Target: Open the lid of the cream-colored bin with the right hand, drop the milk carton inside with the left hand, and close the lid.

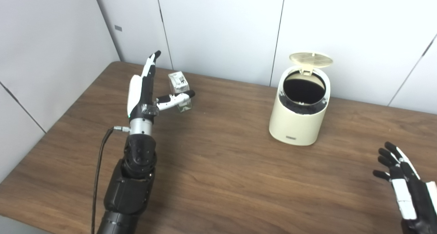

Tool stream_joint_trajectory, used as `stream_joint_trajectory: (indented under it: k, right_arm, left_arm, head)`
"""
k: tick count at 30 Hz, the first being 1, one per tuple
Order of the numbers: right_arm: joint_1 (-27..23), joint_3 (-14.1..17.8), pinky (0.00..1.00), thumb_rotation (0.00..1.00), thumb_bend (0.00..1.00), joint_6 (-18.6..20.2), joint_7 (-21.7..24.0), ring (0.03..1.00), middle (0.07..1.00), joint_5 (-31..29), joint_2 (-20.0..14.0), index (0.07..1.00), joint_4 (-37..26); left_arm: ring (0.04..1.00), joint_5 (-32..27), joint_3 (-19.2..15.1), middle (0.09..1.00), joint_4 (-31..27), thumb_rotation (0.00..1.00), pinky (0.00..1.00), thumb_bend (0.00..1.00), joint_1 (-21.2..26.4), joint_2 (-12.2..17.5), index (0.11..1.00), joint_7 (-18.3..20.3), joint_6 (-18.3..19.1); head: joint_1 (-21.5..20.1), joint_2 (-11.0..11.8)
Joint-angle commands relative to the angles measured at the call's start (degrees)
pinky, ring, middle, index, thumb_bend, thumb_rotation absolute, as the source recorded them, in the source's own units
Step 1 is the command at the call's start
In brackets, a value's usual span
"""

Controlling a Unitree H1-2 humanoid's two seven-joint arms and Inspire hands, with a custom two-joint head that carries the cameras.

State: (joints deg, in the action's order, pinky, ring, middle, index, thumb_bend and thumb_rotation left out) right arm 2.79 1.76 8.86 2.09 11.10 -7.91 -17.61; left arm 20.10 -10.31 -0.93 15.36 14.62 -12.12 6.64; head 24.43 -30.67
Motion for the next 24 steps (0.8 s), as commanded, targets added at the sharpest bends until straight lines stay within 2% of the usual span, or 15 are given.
stream_joint_trajectory:
  k: [1, 3, 6, 14, 21, 24]
  right_arm:
    - [-1.0, 0.1, 0.73, 1.00, 0.70, -1.9, -1.2, 0.858, 0.873, 0.6, 0.1, 0.902, -1.5]
    - [-1.1, 0.0, 0.73, 1.00, 0.69, -1.3, -1.2, 0.859, 0.875, 1.1, 0.3, 0.905, -1.9]
    - [-1.2, -0.2, 0.72, 1.00, 0.67, -1.0, -1.3, 0.853, 0.871, 1.5, 0.5, 0.901, -2.4]
    - [-0.9, -0.5, 0.73, 1.00, 0.67, -0.6, -1.1, 0.855, 0.871, 2.1, 0.6, 0.905, -3.5]
    - [-0.7, -0.9, 0.75, 1.00, 0.64, 0.5, -0.8, 0.868, 0.871, 2.4, 1.1, 0.912, -4.9]
    - [-0.7, -1.0, 0.76, 1.00, 0.61, 1.6, -0.9, 0.871, 0.869, 2.5, 1.5, 0.915, -5.6]
  left_arm:
    - [1.000, 0.8, 0.6, 1.000, 0.9, 0.22, 0.96, 0.93, 3.2, 2.1, 1.000, 0.3, -0.4]
    - [1.000, 1.1, 1.2, 1.000, 3.3, 0.23, 0.94, 0.93, 4.3, 3.2, 1.000, 0.5, -0.4]
    - [0.966, 0.4, 1.5, 1.000, 6.9, 0.22, 0.84, 0.93, 6.0, 4.4, 1.000, 0.9, -0.3]
    - [0.965, -2.2, 2.0, 0.980, 12.5, 0.18, 0.89, 0.94, 9.6, 6.4, 0.978, 3.6, 1.4]
    - [0.919, -2.4, 2.7, 0.938, 14.3, 0.14, 0.83, 0.94, 10.6, 7.4, 0.948, 4.3, 2.1]
    - [0.881, -1.9, 3.2, 0.906, 15.1, 0.10, 0.77, 0.93, 10.8, 7.8, 0.914, 4.2, 2.0]
  head:
    - [-0.2, 0.0]
    - [-0.2, 0.1]
    - [-0.5, 0.1]
    - [-0.8, 0.0]
    - [-1.2, -0.1]
    - [-1.4, -0.1]
